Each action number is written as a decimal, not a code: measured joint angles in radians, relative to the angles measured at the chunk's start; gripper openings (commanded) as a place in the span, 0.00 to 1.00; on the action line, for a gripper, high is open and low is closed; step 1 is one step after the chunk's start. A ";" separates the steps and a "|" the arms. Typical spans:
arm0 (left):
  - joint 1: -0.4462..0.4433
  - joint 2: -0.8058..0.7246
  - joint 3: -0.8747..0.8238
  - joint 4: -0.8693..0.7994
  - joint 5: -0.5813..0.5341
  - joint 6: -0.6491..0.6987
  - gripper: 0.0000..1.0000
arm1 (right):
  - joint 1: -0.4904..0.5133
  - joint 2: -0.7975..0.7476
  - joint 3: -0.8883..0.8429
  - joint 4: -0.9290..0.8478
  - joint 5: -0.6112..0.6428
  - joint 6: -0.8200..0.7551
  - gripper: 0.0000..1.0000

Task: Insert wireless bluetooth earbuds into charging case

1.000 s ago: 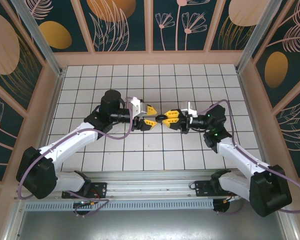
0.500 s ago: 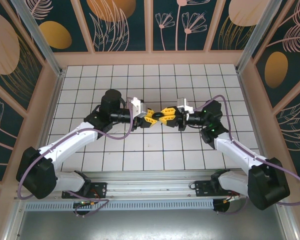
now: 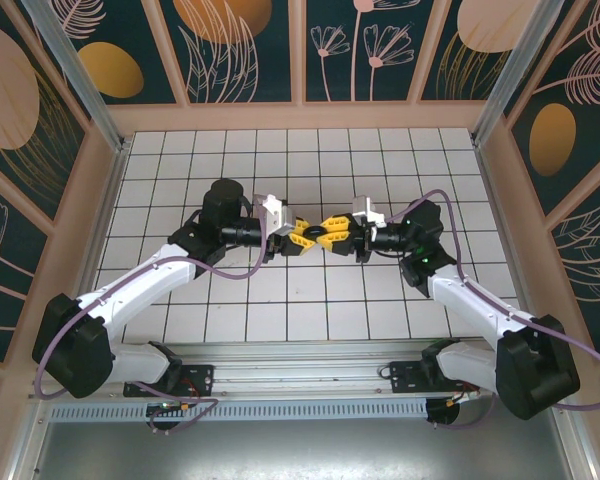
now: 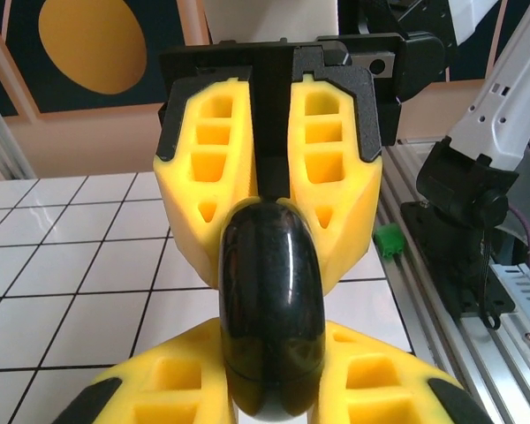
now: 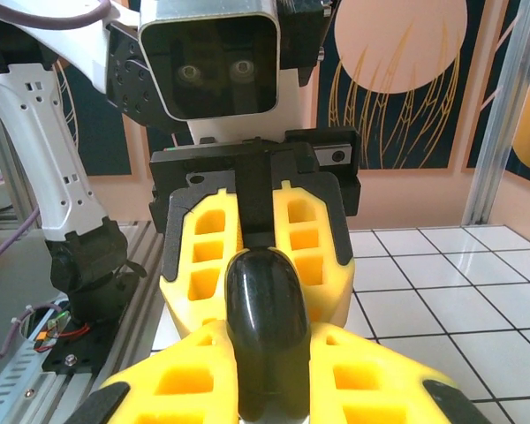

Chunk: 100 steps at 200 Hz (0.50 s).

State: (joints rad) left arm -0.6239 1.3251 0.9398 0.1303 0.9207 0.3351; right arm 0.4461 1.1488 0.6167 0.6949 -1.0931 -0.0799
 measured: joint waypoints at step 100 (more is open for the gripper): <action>0.000 0.000 0.037 -0.064 -0.072 0.039 0.14 | -0.033 -0.001 0.034 -0.029 0.056 0.010 0.44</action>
State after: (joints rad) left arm -0.6239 1.3251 0.9768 0.0658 0.8482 0.3737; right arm 0.4129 1.1477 0.6506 0.6662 -1.0367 -0.0696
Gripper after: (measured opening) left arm 0.182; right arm 0.423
